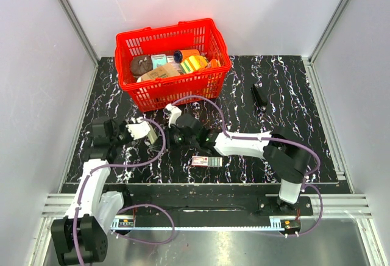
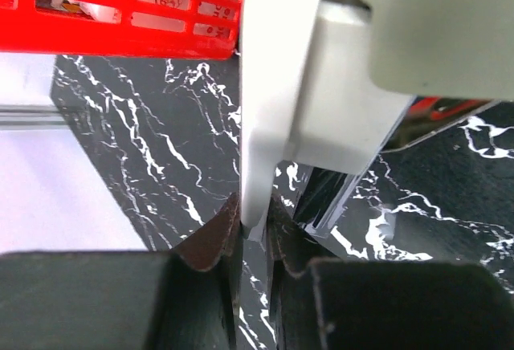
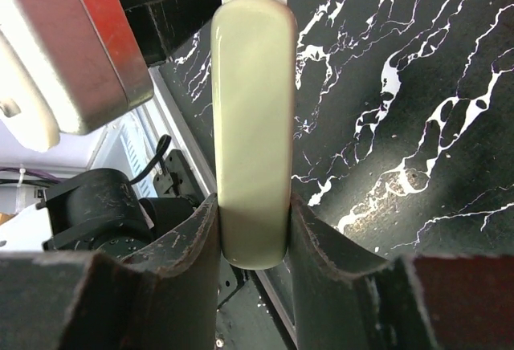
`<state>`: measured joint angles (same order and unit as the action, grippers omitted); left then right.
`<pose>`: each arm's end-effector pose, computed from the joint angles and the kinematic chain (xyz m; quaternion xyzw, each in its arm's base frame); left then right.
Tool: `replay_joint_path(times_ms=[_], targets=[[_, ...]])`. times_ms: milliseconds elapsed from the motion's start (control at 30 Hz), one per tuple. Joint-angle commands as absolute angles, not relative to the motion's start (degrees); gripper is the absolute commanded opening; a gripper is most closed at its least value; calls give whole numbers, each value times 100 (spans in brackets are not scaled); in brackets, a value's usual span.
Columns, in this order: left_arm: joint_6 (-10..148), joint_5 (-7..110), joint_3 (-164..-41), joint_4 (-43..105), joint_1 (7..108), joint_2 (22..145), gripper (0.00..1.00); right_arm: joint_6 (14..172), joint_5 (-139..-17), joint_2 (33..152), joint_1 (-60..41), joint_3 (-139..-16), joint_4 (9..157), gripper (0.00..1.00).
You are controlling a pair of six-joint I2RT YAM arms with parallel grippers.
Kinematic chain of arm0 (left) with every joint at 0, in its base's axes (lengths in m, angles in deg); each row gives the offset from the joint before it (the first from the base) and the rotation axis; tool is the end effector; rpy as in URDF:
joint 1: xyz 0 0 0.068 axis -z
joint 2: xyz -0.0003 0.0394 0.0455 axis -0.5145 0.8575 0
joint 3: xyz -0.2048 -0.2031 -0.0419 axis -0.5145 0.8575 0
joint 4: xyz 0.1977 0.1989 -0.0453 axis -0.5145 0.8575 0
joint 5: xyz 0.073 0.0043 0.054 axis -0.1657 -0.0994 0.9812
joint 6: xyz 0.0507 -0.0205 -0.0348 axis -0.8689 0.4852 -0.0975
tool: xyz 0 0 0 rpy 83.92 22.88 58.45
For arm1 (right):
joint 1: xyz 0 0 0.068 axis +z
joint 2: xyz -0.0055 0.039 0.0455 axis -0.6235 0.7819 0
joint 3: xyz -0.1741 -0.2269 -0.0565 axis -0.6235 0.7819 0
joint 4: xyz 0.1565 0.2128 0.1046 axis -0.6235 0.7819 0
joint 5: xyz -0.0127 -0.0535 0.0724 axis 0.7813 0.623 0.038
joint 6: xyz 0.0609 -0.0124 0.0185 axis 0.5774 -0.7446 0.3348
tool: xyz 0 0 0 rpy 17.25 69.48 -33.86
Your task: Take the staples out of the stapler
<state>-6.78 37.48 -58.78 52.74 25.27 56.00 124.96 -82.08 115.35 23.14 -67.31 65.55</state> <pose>0.1975 0.0006 0.2144 0.5046 0.7318 0.1003 0.4469 0.2048 0.4020 0.2237 -0.2181 0.7945 0.4851 0.2931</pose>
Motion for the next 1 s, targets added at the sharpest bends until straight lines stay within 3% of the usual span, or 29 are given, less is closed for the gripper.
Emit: replay_joint_path(times_ms=[0,233,367,467,700,867,933,967], targets=[[-1260,4271,-5611,4162,2657,5368,6,12404,-8422,11600,2339,-6928,6189,0],[-1314,4306,-5470,4205,2754,5157,6,12307,-8413,11653,2339,-6910,6251,0],[-516,4035,-5969,5106,2947,5139,12,12438,-8317,11644,2339,-7015,6189,0],[266,3289,-6479,6354,3053,5174,33,12517,-8054,11504,2322,-7051,6154,0],[1288,1777,-6911,7727,3343,5182,59,12588,-7667,11275,2216,-7095,6338,0],[1401,1879,-7192,8143,3343,5332,70,12553,-7491,11213,2181,-7007,6654,0],[1760,2221,-7376,7924,3334,5306,86,12518,-7491,11205,2181,-7042,6830,0],[2015,2441,-7525,7731,3334,5297,87,12474,-7482,11213,2181,-7112,7031,0]])
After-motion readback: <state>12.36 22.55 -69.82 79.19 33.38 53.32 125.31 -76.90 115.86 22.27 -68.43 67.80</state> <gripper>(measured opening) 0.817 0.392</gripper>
